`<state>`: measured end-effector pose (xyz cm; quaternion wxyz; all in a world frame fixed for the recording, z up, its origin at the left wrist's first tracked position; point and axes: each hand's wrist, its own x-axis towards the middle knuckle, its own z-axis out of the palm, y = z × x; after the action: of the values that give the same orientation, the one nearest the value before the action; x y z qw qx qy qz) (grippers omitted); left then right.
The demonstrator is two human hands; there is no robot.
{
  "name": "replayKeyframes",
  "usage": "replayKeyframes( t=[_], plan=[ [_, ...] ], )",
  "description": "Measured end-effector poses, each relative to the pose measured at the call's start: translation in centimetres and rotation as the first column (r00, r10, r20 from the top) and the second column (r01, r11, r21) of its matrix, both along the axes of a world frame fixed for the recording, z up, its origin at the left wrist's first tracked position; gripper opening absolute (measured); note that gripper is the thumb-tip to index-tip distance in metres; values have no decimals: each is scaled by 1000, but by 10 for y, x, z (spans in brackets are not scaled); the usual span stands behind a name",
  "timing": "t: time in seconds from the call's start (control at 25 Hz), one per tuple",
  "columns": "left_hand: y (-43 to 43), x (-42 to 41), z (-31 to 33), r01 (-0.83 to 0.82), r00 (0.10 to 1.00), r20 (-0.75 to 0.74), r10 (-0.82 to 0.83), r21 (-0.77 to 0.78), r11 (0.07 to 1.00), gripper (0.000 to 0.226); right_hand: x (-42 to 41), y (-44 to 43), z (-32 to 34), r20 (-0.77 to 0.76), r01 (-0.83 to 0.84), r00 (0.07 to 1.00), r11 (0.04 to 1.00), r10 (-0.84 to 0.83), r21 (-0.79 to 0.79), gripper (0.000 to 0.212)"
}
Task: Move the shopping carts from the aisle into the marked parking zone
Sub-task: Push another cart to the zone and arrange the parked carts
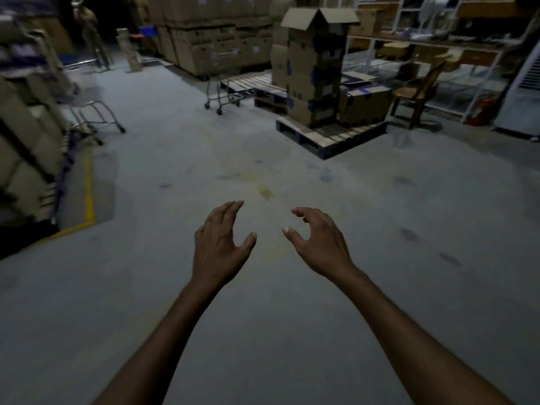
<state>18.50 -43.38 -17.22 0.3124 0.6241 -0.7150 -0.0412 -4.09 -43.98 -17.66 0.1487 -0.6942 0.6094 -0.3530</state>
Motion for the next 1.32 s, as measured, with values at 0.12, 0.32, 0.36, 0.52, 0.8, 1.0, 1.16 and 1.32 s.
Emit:
replayKeyframes(
  t=[0.12, 0.32, 0.36, 0.52, 0.8, 1.0, 1.16, 1.32],
  plan=[
    [-34, 24, -7, -58, 998, 14, 58, 2, 998, 72, 25, -43, -5, -37, -53, 998, 999, 53, -12, 47],
    [-110, 75, -17, -134, 990, 33, 135, -16, 991, 76, 82, -132, -9, -144, -135, 982, 986, 120, -97, 45],
    [-127, 86, -16, -146, 989, 35, 146, -21, 989, 77, 94, -151, -8, -161, -141, 979, 984, 122, -111, 46],
    [-201, 140, -11, -173, 985, 11, 173, -13, 985, 78, 148, -231, -1, -194, -162, 971, 981, 138, -111, 51],
    [-323, 218, 5, -191, 982, 11, 191, -20, 981, 77, 228, -355, 18, -180, -181, 971, 974, 155, -136, 49],
    [-403, 248, -1, -198, 980, 27, 198, -22, 980, 78, 266, -441, 9, -181, -203, 967, 972, 180, -119, 49],
    [-480, 269, -7, -210, 975, 67, 212, -33, 977, 82, 287, -529, -1, -160, -242, 962, 964, 223, -111, 49],
    [-569, 292, -16, -241, 965, 102, 241, -12, 970, 84, 306, -636, -7, -135, -288, 951, 955, 277, -69, 53]
  ],
)
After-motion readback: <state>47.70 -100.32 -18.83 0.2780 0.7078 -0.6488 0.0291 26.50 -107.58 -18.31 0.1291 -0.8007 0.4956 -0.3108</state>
